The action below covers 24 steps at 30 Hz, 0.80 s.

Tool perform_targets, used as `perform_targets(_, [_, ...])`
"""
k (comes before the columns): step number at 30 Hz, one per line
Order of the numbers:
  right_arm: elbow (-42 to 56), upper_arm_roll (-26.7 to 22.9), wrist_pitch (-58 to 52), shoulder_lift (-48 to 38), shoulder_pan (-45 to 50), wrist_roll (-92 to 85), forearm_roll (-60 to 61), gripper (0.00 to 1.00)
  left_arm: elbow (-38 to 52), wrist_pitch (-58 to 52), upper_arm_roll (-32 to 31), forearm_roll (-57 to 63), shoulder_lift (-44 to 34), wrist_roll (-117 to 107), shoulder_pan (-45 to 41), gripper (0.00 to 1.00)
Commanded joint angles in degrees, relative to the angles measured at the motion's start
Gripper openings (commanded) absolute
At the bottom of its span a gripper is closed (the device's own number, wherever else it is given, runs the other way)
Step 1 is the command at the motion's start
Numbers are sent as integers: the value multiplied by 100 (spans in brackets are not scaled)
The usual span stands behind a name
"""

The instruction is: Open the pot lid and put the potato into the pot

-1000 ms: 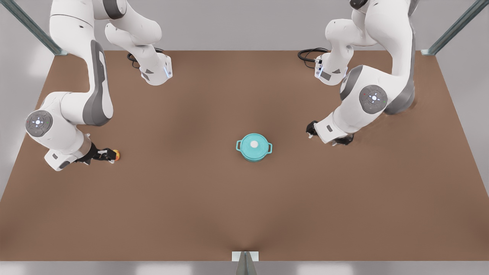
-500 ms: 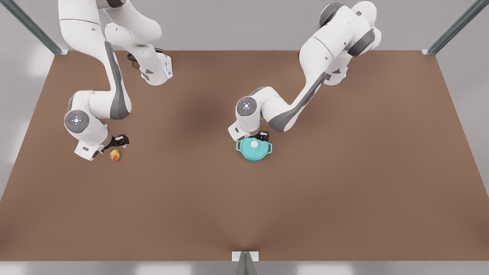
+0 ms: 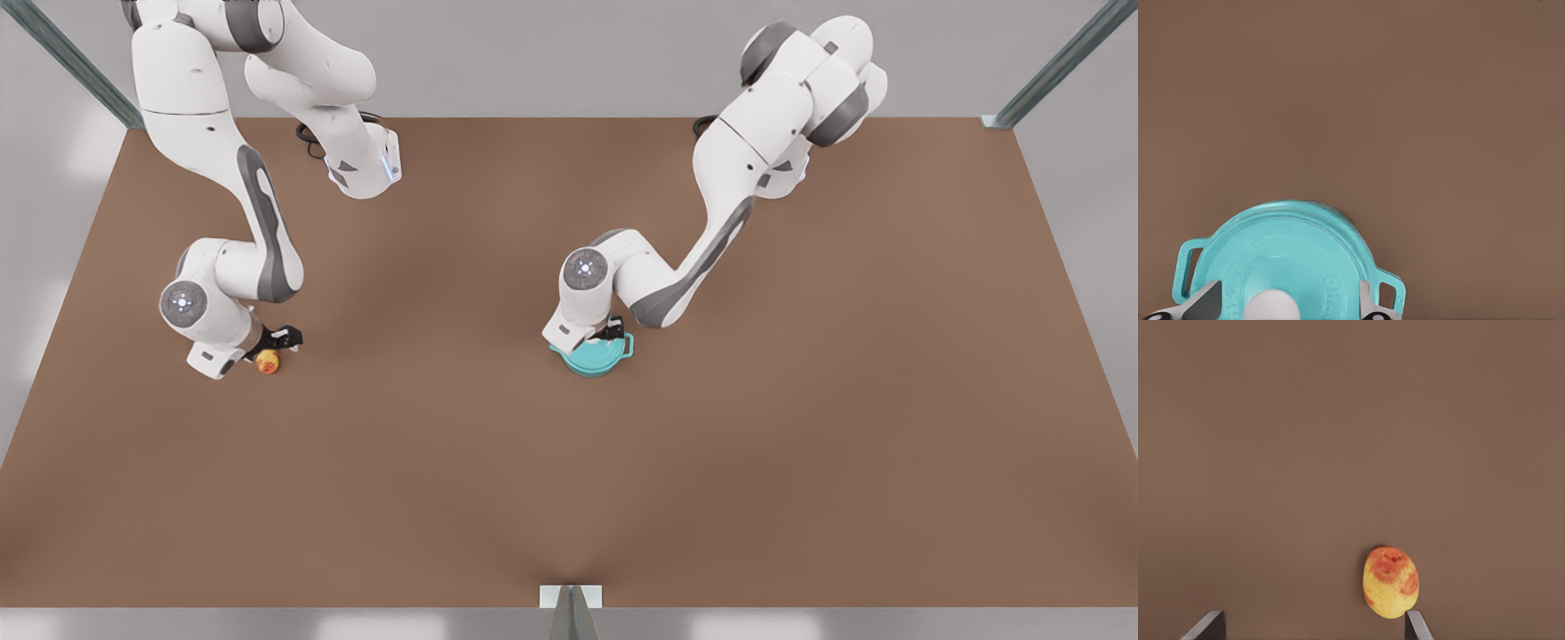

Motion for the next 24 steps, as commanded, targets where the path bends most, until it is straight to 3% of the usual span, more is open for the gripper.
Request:
perform_targets(1, [-45,-1,746,75,-14,-425,9,100,-53,179,-1,44,-4,-1510,-1,100])
perform_targets(14, [-54,-1,1142,603,-295,-653,-26,100,-431,223,-10,290,-21,-1624,-62,100])
perform_targets(15, [-54,-1,1142,629,-304,-671,-26,100,-431,223,-10,290,-39,-1650,-62,94])
perform_targets(17, [-54,-1,1142,673,-339,-749,-26,100,-431,223,-10,290,-39,-1677,-62,52])
perform_targets(19, [-62,-1,1133,708,-418,-873,-26,100,-431,206,-10,290,-65,-1668,-54,25])
perform_targets(24, [-80,-1,1133,752,-506,-1040,-26,100,-159,144,-1,299,-65,-1642,-27,23])
